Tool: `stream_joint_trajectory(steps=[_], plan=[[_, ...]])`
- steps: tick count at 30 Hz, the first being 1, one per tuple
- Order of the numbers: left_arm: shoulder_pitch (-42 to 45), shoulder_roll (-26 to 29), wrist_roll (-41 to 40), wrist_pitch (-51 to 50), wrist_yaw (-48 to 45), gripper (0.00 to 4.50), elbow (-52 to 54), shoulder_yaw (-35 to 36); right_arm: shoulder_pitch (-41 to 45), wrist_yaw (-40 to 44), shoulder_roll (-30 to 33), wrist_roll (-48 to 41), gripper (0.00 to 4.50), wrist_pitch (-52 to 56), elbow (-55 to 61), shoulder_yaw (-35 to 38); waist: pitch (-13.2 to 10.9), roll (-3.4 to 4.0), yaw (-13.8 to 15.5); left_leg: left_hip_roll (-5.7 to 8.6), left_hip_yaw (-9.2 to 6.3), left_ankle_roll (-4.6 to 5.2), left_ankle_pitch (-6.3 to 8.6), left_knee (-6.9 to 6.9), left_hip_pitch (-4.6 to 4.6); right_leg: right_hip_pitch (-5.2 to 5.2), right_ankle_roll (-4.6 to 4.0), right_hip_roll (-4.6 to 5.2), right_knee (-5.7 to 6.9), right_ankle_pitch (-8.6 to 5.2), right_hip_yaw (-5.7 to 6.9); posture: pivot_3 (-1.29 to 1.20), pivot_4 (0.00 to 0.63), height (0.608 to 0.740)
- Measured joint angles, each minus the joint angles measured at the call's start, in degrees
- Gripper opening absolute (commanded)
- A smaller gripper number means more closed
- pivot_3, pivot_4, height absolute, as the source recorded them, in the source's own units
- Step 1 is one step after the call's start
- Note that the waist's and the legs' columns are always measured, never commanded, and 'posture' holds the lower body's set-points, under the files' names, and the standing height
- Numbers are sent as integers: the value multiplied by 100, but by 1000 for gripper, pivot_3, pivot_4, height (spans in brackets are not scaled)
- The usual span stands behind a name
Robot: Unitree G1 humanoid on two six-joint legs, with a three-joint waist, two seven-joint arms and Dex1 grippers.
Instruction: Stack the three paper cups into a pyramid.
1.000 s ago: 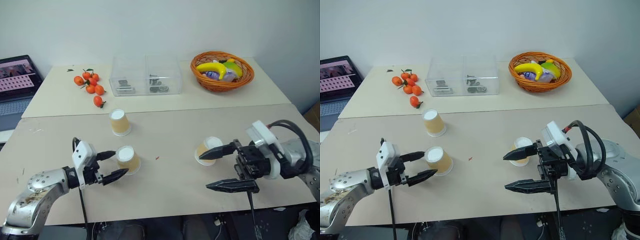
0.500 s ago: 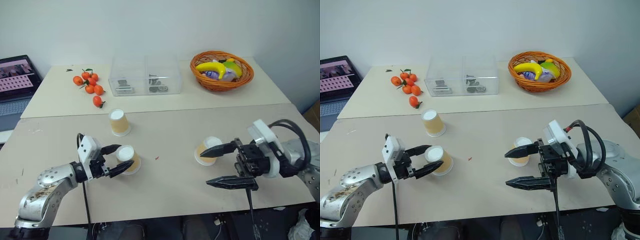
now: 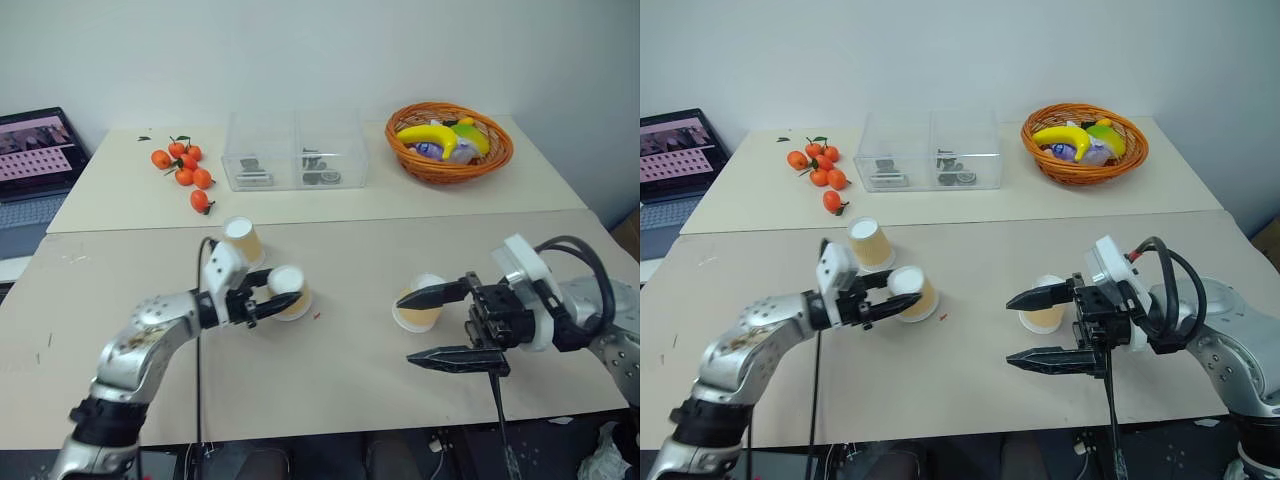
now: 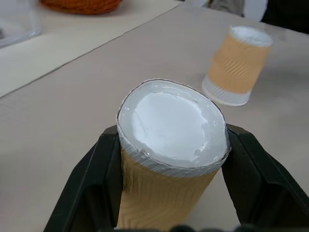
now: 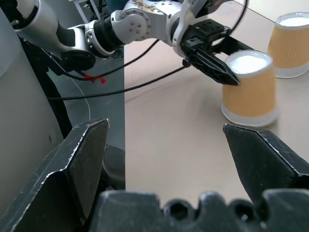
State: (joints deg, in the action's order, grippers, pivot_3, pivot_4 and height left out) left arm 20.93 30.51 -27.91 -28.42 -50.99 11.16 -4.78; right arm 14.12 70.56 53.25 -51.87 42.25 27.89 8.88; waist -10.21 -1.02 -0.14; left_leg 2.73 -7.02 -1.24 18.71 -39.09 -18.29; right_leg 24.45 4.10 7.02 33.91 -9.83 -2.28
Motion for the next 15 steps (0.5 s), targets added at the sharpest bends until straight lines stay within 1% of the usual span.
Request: stream_joint_trajectory(steps=[2,6,13,15], plan=[[241,-98,8,-24,-135,2441,-79,-221,-2,-52,-2,-2,4500,0,33,-1,0,0,-31,1,0,1,1,1,-3,0,1,0,-1,-1,-3,0,150,738],[394,-224,107,-25,-335,2441,-346,-541,-112,-199,-3,-22,4500,1,133,38,0,0,-67,0,0,4,2,2,-1,7,3,0,1,-3,-3,0,150,738],[554,-348,315,36,-552,2441,-822,-668,-202,-382,-3,-101,4500,1,255,76,-1,-2,-49,6,0,3,2,-3,-3,5,5,5,1,-1,-3,0,150,738],[612,-380,323,28,-589,3367,-936,-667,-202,-444,-3,-112,4500,1,259,77,-1,-2,-50,6,0,3,1,-3,-1,3,5,5,3,-1,-3,0,150,738]])
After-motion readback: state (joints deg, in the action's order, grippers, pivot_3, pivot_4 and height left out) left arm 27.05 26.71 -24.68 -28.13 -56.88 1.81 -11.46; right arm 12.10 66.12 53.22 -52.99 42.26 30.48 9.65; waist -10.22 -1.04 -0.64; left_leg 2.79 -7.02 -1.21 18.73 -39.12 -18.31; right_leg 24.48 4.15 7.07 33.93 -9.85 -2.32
